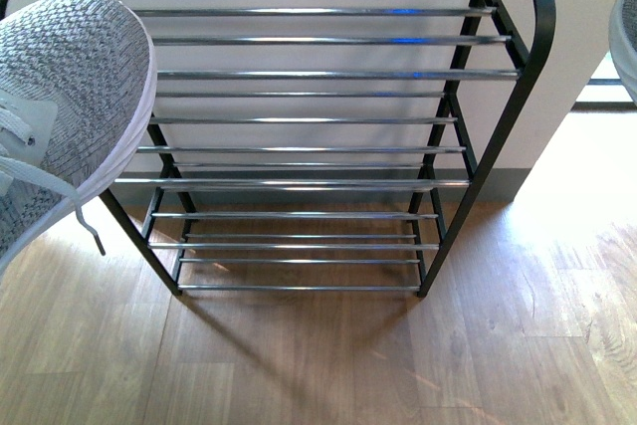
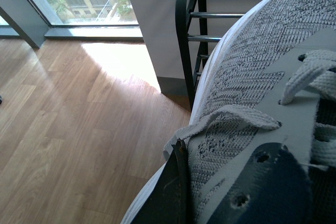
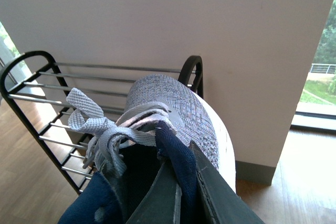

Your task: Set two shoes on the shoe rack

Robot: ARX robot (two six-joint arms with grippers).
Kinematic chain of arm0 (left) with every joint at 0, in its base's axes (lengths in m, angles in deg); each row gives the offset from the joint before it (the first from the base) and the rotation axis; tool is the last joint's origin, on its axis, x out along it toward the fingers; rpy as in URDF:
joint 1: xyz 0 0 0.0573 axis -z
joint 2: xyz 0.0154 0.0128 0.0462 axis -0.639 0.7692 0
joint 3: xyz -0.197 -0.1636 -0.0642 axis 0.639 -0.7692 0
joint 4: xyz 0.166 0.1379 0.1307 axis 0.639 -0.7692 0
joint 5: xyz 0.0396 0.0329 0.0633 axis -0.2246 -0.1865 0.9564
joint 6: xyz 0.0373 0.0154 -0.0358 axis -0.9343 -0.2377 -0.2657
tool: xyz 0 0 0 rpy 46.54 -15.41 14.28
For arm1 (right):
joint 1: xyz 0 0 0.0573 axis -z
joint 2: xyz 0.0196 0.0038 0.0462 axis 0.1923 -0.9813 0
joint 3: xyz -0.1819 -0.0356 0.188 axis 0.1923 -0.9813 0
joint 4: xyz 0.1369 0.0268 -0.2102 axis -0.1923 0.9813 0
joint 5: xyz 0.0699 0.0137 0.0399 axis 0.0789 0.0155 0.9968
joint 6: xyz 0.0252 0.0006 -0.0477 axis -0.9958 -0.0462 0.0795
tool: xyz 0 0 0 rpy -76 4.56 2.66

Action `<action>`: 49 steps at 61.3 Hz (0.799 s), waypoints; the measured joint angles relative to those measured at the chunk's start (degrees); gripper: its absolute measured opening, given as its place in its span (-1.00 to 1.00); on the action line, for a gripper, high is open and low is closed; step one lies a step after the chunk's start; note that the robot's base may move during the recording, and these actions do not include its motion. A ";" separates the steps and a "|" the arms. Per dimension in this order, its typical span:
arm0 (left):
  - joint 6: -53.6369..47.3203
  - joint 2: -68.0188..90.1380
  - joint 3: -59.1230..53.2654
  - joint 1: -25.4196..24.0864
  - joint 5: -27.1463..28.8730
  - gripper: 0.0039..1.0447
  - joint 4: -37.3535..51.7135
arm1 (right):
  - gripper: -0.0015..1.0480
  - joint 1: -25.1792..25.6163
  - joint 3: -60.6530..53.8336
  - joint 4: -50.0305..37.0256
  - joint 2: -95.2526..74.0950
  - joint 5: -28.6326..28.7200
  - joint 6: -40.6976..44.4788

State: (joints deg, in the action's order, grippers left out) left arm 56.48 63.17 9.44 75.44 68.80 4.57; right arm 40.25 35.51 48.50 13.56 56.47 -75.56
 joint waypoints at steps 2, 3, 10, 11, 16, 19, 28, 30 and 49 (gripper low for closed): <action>-0.02 0.00 0.00 -0.02 0.07 -0.97 0.00 | -0.97 0.00 0.00 0.00 0.00 -0.02 0.02; -0.02 0.00 0.00 -0.02 0.13 -0.97 0.00 | -0.97 0.00 0.00 0.00 0.00 0.00 0.02; -0.02 0.02 0.00 0.11 -0.35 -0.97 0.02 | -0.97 0.07 0.00 0.00 0.02 -0.11 0.02; -0.02 0.02 0.00 0.15 -0.52 -0.97 0.02 | -0.97 0.07 0.00 0.00 0.02 -0.17 0.02; -0.02 0.00 0.00 0.11 -0.35 -0.97 0.00 | -0.97 0.04 0.00 0.02 -0.09 -0.35 0.02; -0.04 -0.02 0.00 -0.11 0.77 -0.97 0.00 | -0.97 -0.02 0.00 0.00 0.02 0.04 0.02; 0.00 0.00 0.00 -0.13 0.13 -0.97 0.00 | -0.97 -0.02 0.00 0.00 0.04 0.79 -0.04; 0.00 0.00 0.00 -0.07 -0.20 -0.97 0.00 | -0.97 -0.02 0.00 -0.87 -0.46 2.86 -0.83; -0.11 0.00 0.00 0.07 0.00 -0.97 0.00 | -0.97 -27.76 14.49 -14.21 -28.85 -23.63 -10.23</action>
State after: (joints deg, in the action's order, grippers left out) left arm 56.37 63.17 9.44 75.51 68.80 4.57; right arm 12.50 50.00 34.29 -15.29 32.85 -85.79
